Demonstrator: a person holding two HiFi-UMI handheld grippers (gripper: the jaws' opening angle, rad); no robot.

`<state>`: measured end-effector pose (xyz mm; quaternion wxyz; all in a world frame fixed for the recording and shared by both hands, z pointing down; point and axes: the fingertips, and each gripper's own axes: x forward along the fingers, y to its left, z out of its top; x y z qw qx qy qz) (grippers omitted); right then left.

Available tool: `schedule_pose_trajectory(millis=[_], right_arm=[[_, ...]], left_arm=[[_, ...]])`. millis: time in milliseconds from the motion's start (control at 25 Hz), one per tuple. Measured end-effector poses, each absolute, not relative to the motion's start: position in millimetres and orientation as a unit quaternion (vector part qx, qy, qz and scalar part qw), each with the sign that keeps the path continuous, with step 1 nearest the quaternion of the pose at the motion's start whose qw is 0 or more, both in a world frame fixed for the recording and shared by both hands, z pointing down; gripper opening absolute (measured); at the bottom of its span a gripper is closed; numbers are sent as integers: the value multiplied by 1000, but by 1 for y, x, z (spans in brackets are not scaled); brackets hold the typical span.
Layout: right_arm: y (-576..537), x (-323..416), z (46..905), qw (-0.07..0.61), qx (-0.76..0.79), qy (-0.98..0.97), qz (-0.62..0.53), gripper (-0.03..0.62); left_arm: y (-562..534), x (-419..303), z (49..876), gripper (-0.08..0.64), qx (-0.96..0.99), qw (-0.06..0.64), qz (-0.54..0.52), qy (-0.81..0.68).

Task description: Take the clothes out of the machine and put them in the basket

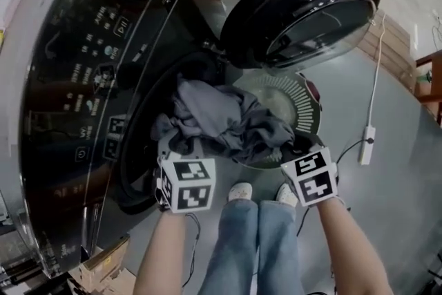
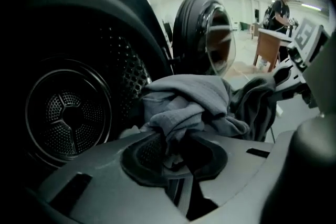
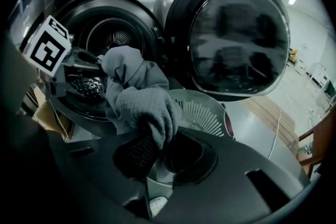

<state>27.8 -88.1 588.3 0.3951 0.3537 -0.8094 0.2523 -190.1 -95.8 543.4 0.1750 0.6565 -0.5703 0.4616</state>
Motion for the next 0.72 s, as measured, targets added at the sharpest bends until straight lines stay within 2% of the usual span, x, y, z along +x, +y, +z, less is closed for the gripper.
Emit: schedule_pose_trajectory(millis=[400,440,560,720], right_arm=[[-98,52,568,362,398,-793,286,71],[-100,54,571,364,403,-787,293,102],[-104,57,577,372,417,-774,298,330],[-101,56,579,386,411,-776,282,385]], left_arm=[[-90,-165,478,67,685,174,383,-595],[-91,-163,474,66,689,173,379,-593],[-95,-153,467,66,704,169,367,-584],[-99,-135,460,66,725,171,352,-567]])
